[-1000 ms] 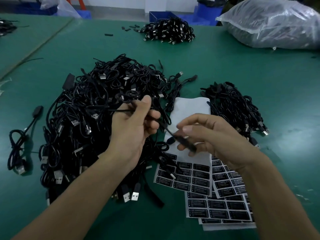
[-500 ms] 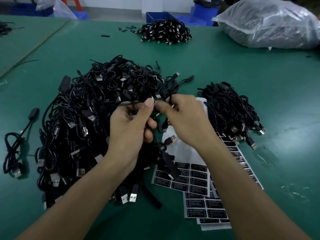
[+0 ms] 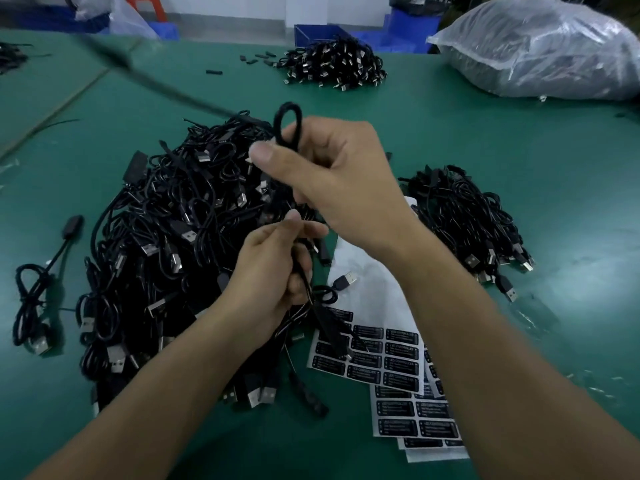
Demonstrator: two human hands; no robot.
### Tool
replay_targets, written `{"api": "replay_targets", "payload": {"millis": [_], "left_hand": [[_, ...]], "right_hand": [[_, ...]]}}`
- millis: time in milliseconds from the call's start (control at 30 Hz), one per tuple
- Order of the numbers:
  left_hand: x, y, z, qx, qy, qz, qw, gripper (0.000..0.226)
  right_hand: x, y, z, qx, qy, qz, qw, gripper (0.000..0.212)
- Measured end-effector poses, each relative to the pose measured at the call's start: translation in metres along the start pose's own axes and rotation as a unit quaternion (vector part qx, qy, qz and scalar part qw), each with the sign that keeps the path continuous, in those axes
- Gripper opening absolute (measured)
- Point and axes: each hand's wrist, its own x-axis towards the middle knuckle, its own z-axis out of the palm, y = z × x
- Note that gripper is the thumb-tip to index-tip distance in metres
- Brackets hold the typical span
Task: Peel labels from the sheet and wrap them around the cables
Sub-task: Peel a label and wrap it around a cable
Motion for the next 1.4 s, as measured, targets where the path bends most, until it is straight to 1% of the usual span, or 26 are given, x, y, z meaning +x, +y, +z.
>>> {"api": "replay_targets", "payload": {"millis": [100, 133, 200, 267, 300, 333, 400, 467, 500, 533, 567, 667, 700, 767, 833, 900, 967, 1000, 1067, 1133, 1200, 1233, 1267, 1300, 1333, 1400], "left_hand": [[0.0, -0.001, 0.002, -0.001, -0.021, 0.01, 1.0, 0.057], [0.0, -0.002, 0.002, -0.003, -0.025, 0.013, 1.0, 0.055], [0.001, -0.003, 0.003, -0.022, -0.024, 0.016, 0.999, 0.057], [0.002, -0.004, 0.003, -0.044, -0.026, 0.015, 0.999, 0.059], [0.003, -0.004, 0.003, -0.048, -0.03, 0.015, 0.998, 0.056], [0.003, -0.004, 0.003, -0.051, -0.034, 0.013, 0.998, 0.05], [0.004, -0.006, 0.003, -0.067, -0.037, 0.007, 0.997, 0.04], [0.006, -0.007, 0.002, -0.087, -0.029, 0.005, 0.996, 0.039], [0.006, -0.008, 0.003, -0.094, -0.026, 0.01, 0.995, 0.038], [0.006, -0.008, 0.003, -0.1, -0.022, 0.018, 0.995, 0.038], [0.005, -0.008, 0.004, -0.106, -0.015, 0.028, 0.994, 0.038], [0.005, -0.008, 0.005, -0.129, 0.012, 0.063, 0.99, 0.036], [0.005, -0.008, 0.005, -0.139, 0.017, 0.077, 0.987, 0.035], [0.003, -0.008, 0.005, -0.153, 0.023, 0.103, 0.983, 0.034], [0.002, -0.006, 0.005, -0.144, 0.03, 0.12, 0.982, 0.032], [-0.001, -0.004, 0.006, -0.099, 0.035, 0.105, 0.989, 0.031], [-0.004, -0.003, 0.007, 0.006, 0.024, 0.079, 0.997, 0.038], [-0.006, -0.004, 0.007, 0.079, 0.012, 0.081, 0.993, 0.043], [-0.011, -0.007, 0.008, 0.21, -0.009, 0.136, 0.968, 0.055], [-0.014, -0.009, 0.008, 0.27, -0.016, 0.237, 0.933, 0.05], [-0.013, -0.008, 0.007, 0.328, -0.008, 0.337, 0.882, 0.026], [-0.013, -0.007, 0.006, 0.379, 0.004, 0.372, 0.848, 0.016], [-0.013, -0.006, 0.006, 0.424, 0.01, 0.393, 0.816, 0.016], [-0.012, -0.008, 0.005, 0.45, 0.0, 0.395, 0.8, 0.02], [-0.011, -0.008, 0.004, 0.458, -0.023, 0.373, 0.807, 0.021], [-0.011, -0.01, 0.003, 0.436, -0.078, 0.294, 0.847, 0.02]], "right_hand": [[0.005, 0.0, 0.006, -0.047, 0.066, 0.031, 0.996, 0.022], [0.007, 0.0, 0.008, -0.054, 0.07, 0.038, 0.995, 0.019], [0.009, -0.001, 0.01, -0.09, 0.015, 0.044, 0.995, 0.015], [0.008, -0.001, 0.008, -0.157, -0.079, 0.049, 0.983, 0.045], [0.006, 0.0, 0.006, -0.173, -0.103, 0.05, 0.978, 0.058], [0.003, 0.001, 0.004, -0.171, -0.1, 0.05, 0.979, 0.063], [-0.005, 0.004, -0.006, -0.135, -0.029, 0.04, 0.99, 0.055], [-0.016, 0.006, -0.021, -0.118, 0.051, 0.055, 0.99, 0.03], [-0.022, 0.007, -0.03, -0.131, 0.059, 0.075, 0.987, 0.017], [-0.029, 0.008, -0.039, -0.157, 0.042, 0.101, 0.981, 0.009], [-0.036, 0.009, -0.047, -0.188, 0.01, 0.134, 0.973, 0.011], [-0.055, 0.014, -0.067, -0.253, -0.087, 0.229, 0.936, 0.031], [-0.059, 0.015, -0.071, -0.247, -0.106, 0.252, 0.93, 0.036], [-0.065, 0.017, -0.077, -0.169, -0.116, 0.29, 0.935, 0.033], [-0.069, 0.023, -0.079, -0.074, -0.081, 0.296, 0.949, 0.028], [-0.071, 0.032, -0.078, -0.047, -0.024, 0.271, 0.961, 0.024], [-0.074, 0.04, -0.074, -0.046, 0.04, 0.236, 0.97, 0.018], [-0.075, 0.044, -0.072, -0.044, 0.073, 0.22, 0.972, 0.016], [-0.079, 0.048, -0.072, -0.058, 0.107, 0.193, 0.974, 0.014], [-0.082, 0.049, -0.074, -0.067, 0.065, 0.176, 0.98, 0.01], [-0.085, 0.045, -0.071, -0.046, -0.027, 0.166, 0.985, 0.008], [-0.086, 0.043, -0.07, -0.036, -0.063, 0.163, 0.984, 0.014], [-0.086, 0.041, -0.07, -0.025, -0.083, 0.16, 0.983, 0.017], [-0.086, 0.039, -0.069, -0.014, -0.084, 0.155, 0.984, 0.017], [-0.085, 0.037, -0.069, -0.003, -0.075, 0.151, 0.986, 0.015], [-0.085, 0.037, -0.068, -0.005, -0.053, 0.16, 0.986, 0.012]]}}
